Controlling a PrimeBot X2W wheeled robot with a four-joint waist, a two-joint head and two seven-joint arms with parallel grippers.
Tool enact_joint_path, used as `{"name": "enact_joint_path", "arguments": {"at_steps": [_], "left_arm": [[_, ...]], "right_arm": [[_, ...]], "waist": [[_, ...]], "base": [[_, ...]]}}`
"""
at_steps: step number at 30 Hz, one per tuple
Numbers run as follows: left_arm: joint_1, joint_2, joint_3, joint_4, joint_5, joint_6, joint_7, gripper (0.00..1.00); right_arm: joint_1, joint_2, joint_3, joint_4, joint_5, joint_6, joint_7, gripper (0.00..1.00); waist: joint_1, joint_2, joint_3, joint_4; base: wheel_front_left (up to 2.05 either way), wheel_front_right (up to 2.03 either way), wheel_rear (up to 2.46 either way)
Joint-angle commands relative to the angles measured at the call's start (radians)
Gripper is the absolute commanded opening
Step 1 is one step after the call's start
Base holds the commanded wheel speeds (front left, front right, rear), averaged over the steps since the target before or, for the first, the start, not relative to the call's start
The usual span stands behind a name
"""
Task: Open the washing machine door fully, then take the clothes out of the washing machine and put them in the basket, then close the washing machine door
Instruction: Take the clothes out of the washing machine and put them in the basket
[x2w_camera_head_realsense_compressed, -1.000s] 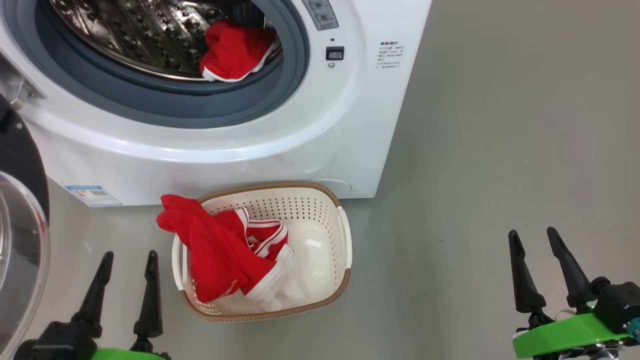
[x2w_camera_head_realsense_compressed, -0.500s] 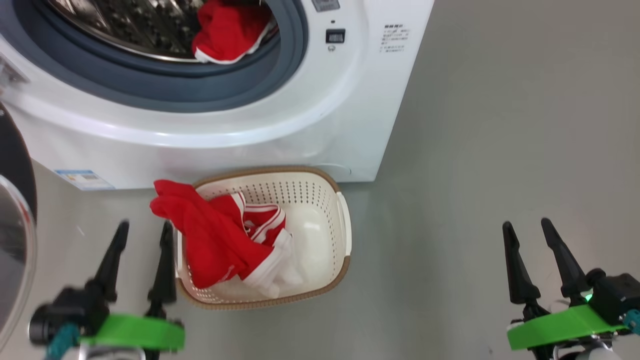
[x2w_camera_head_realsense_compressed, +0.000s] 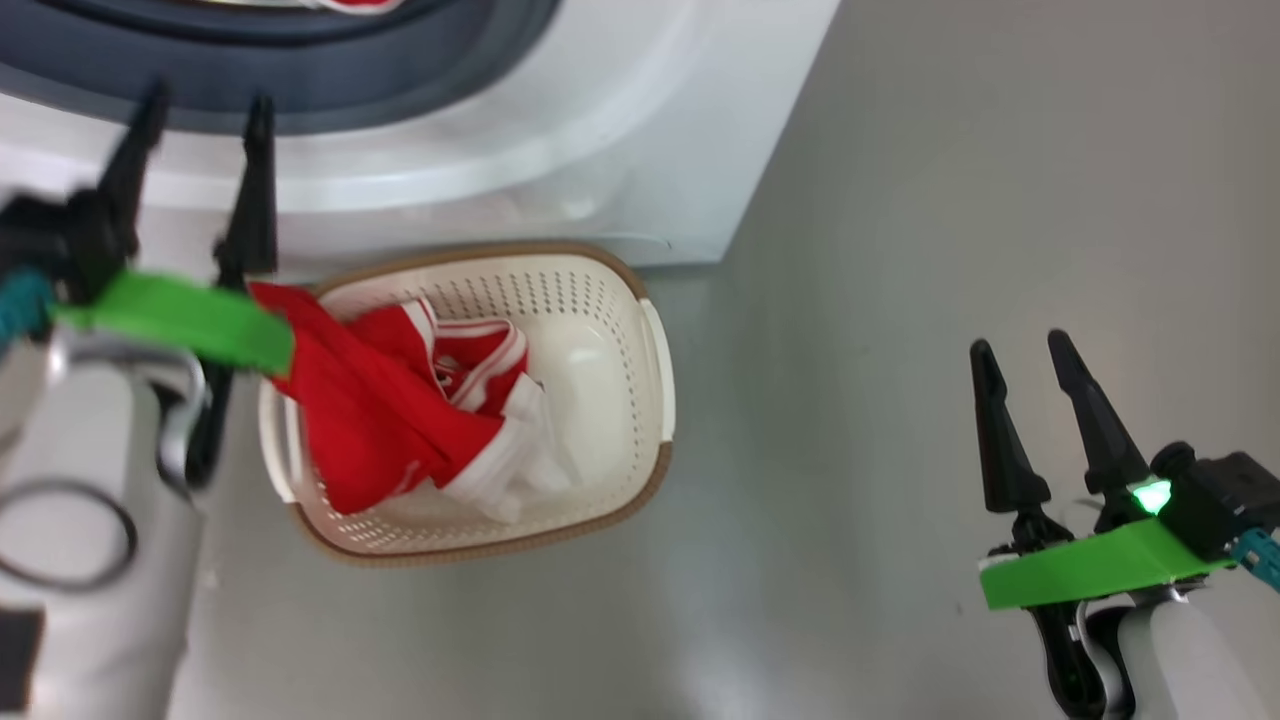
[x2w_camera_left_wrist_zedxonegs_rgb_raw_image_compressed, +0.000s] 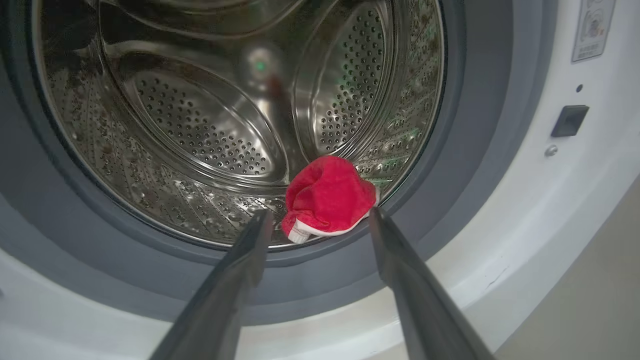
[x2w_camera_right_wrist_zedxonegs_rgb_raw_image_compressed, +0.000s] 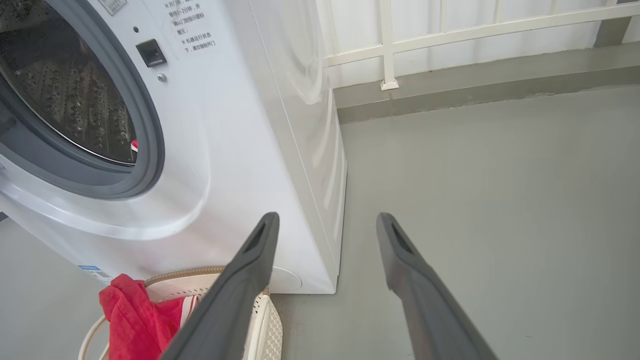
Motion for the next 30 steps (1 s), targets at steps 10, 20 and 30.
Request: {"name": "enact_joint_path", "arguments": {"at_steps": [10, 20, 30], "left_arm": [[-0.373, 0.131, -0.163, 0.256, -0.064, -0.006, -0.005, 1.0], [-0.603, 0.217, -0.341, 0.45, -0.153, -0.006, -0.005, 1.0], [-0.732, 0.269, -0.475, 0.553, -0.231, -0.006, 0.001, 1.0]], "right_arm": [[-0.069, -0.008, 0.065, -0.034, 0.054, 0.007, -0.006, 1.0], [-0.091, -0.008, 0.088, -0.047, 0.082, 0.007, -0.006, 1.0], [-0.088, -0.008, 0.134, -0.056, 0.099, 0.007, -0.006, 1.0]], "waist": [[0.0, -0.0001, 0.193, -0.127], [0.0, -0.0001, 0.248, -0.185], [0.0, -0.0001, 0.271, -0.22]], "base": [[0.0, 0.0, 0.0], [0.0, 0.0, 0.0], [0.0, 0.0, 0.0]]}}
